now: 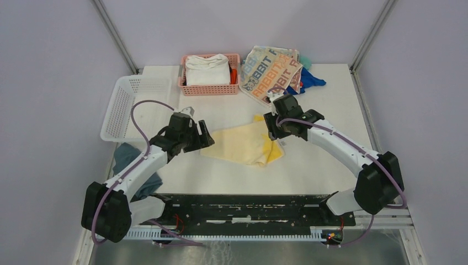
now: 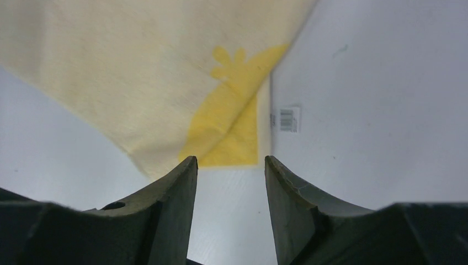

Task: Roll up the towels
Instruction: Place the towel at the center of the board, then flatten out the towel at the center of the board.

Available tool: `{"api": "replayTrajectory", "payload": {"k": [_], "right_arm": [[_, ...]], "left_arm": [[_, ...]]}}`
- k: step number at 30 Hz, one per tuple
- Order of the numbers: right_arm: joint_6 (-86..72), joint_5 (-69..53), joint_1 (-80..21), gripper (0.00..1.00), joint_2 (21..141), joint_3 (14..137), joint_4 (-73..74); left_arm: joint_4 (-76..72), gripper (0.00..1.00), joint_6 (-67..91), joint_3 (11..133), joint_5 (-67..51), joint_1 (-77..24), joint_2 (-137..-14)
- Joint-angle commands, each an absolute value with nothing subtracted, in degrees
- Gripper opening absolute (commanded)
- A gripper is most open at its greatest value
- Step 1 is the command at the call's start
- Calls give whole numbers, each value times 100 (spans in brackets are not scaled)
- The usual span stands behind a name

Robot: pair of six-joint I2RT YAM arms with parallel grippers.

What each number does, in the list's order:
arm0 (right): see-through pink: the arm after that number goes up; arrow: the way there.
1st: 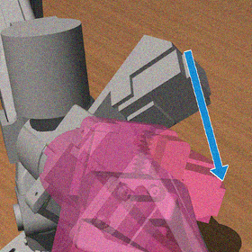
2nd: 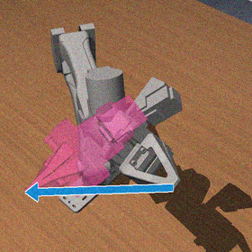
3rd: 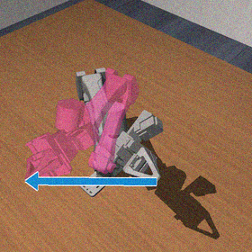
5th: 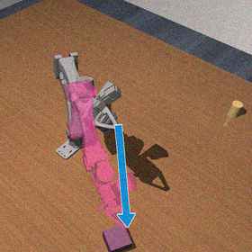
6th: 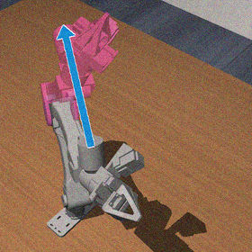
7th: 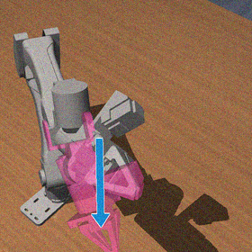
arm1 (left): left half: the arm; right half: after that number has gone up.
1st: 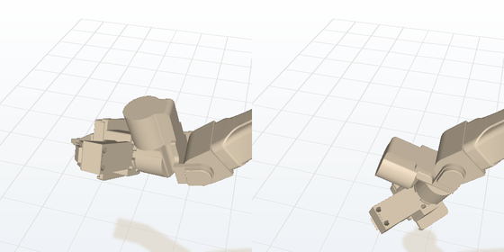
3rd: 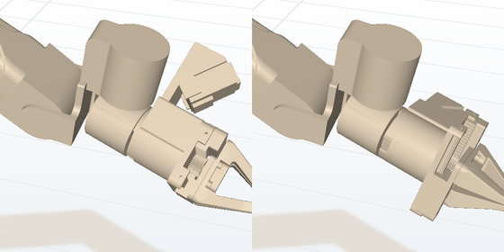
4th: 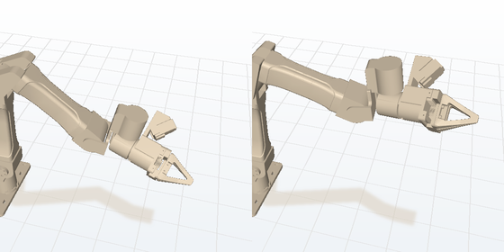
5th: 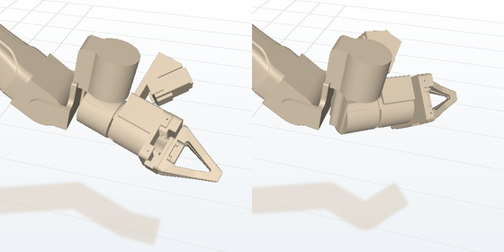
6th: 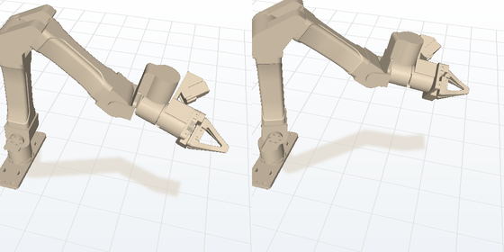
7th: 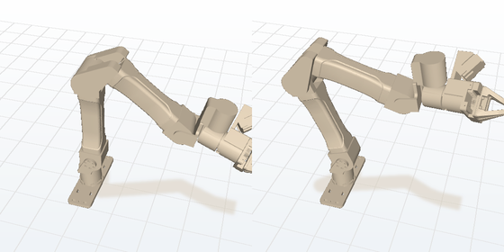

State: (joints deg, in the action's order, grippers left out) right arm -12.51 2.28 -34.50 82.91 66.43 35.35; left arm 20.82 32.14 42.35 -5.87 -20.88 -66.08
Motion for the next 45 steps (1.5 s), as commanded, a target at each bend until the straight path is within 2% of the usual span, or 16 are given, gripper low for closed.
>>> {"api": "replayTrajectory", "payload": {"k": [1, 9, 28, 33, 38, 45], "right_arm": [[-1619, 729, -3142, 56, 8004, 6086, 3627], [-1802, 765, -2909, 50, 8593, 5707, 3415], [-2163, 847, -2892, 39, 9553, 5410, 3189], [-2314, 792, -2883, 30, 9734, 5377, 3230], [-2332, 803, -2879, 13, 9677, 5338, 3210], [-2335, 834, -2880, 8, 9536, 5361, 3244]], "left_arm": [[2241, 80, 3446, 3923, -109, -2099, -6530], [2371, 78, 3227, 4036, 529, -2105, -6974], [2181, 71, 2926, 4218, 871, -2410, -7752], [2166, 71, 2888, 4227, 866, -2442, -7828], [2218, 71, 2848, 4273, 895, -2441, -7852], [2343, 66, 2757, 4426, 968, -2446, -7968]]}}
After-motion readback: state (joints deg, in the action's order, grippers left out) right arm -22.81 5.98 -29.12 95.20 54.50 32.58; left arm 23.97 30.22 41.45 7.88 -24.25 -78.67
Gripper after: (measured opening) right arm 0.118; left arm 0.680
